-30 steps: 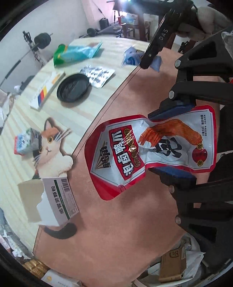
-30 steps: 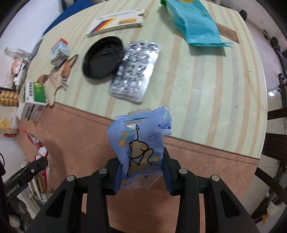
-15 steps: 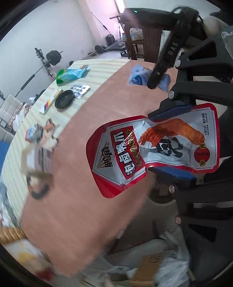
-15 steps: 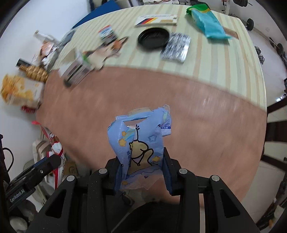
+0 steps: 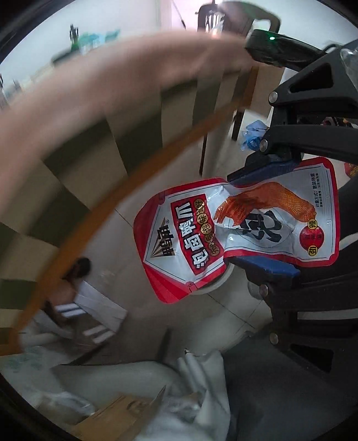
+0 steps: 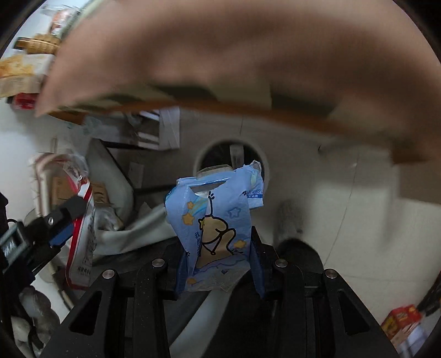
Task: Collect trash
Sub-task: 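Carry the pouch and bag over the trash bin and open both tools, then raise both tools back toward the table, then grasp the open white box with the left tool while the right tool grasps the black lid, then carry the white box over the trash bin and open the left tool, then raise both tools away from the trash bin back toward the table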
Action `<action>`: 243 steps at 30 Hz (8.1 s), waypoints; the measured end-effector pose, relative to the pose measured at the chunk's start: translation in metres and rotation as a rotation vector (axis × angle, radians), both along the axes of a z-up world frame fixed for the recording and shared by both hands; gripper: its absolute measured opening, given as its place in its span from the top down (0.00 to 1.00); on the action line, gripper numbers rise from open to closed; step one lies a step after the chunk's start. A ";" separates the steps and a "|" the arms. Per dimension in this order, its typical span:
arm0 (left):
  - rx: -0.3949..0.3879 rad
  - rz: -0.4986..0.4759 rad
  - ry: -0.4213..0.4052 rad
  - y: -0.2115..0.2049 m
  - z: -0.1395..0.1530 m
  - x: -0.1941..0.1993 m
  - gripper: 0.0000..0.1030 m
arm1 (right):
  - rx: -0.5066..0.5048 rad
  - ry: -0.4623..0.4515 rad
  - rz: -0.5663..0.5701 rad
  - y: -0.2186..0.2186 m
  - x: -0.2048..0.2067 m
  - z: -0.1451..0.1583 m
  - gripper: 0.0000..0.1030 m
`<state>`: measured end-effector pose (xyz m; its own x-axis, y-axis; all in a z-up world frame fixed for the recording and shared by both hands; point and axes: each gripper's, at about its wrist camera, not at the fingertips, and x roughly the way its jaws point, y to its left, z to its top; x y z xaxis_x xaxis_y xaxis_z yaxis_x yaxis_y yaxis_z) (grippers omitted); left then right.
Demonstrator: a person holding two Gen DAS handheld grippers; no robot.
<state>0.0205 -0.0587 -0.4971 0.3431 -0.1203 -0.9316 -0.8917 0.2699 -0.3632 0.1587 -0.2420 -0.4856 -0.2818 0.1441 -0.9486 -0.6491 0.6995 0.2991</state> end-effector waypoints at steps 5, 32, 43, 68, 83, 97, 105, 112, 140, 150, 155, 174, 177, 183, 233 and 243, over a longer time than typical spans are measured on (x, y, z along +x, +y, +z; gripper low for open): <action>-0.025 -0.054 0.110 0.012 -0.107 0.020 0.50 | -0.003 0.013 -0.016 0.011 -0.001 -0.110 0.61; 0.141 -0.104 0.385 -0.023 -0.164 -0.032 0.00 | -0.124 -0.192 0.134 0.017 0.001 -0.227 0.00; 0.147 -0.122 0.369 -0.045 -0.085 -0.039 0.00 | -0.108 -0.249 0.164 0.006 -0.008 -0.127 0.00; 0.312 -0.112 0.222 -0.045 0.177 -0.026 0.00 | 0.069 -0.215 0.115 -0.005 -0.010 0.171 0.00; 0.324 -0.005 0.157 0.148 0.238 0.161 0.00 | 0.118 -0.243 -0.144 0.126 0.217 0.239 0.00; 0.127 0.119 0.227 0.291 0.177 0.263 0.00 | 0.007 -0.189 -0.166 0.285 0.400 0.151 0.00; 0.130 0.065 0.336 0.305 0.144 0.283 0.24 | -0.060 -0.210 -0.065 0.337 0.414 0.121 0.00; 0.234 0.022 0.379 0.287 0.158 0.280 0.31 | -0.097 -0.333 0.034 0.362 0.397 0.118 0.11; 0.497 -0.117 0.211 0.091 0.251 0.145 0.31 | 0.170 -0.421 0.097 0.193 0.227 0.220 0.17; 0.467 -0.169 0.177 -0.010 0.245 0.049 0.31 | 0.202 -0.384 0.037 0.065 0.099 0.243 0.17; 0.380 -0.163 0.214 -0.038 0.202 0.013 0.31 | 0.163 -0.310 0.045 0.016 0.046 0.214 0.17; -0.002 -0.081 0.175 0.010 -0.113 -0.011 0.29 | -0.010 0.016 -0.023 -0.013 -0.004 -0.127 0.17; -0.079 -0.071 0.137 0.023 -0.163 -0.006 0.26 | -0.001 0.067 -0.056 -0.005 0.000 -0.183 0.16; -0.104 -0.086 0.159 0.037 -0.219 -0.001 0.00 | -0.014 0.102 -0.054 0.018 0.004 -0.265 0.06; 0.264 -0.173 0.290 -0.076 0.132 -0.058 0.00 | -0.007 -0.273 0.207 -0.027 -0.050 0.133 0.00; 0.429 -0.150 0.220 -0.031 0.234 -0.001 0.00 | 0.142 -0.239 0.097 0.003 -0.013 0.225 0.00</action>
<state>0.0190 -0.0896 -0.2628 0.1416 0.2566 -0.9561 -0.8744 0.4851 0.0007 0.1460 -0.2392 -0.2607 -0.0722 0.2631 -0.9621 -0.7749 0.5925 0.2201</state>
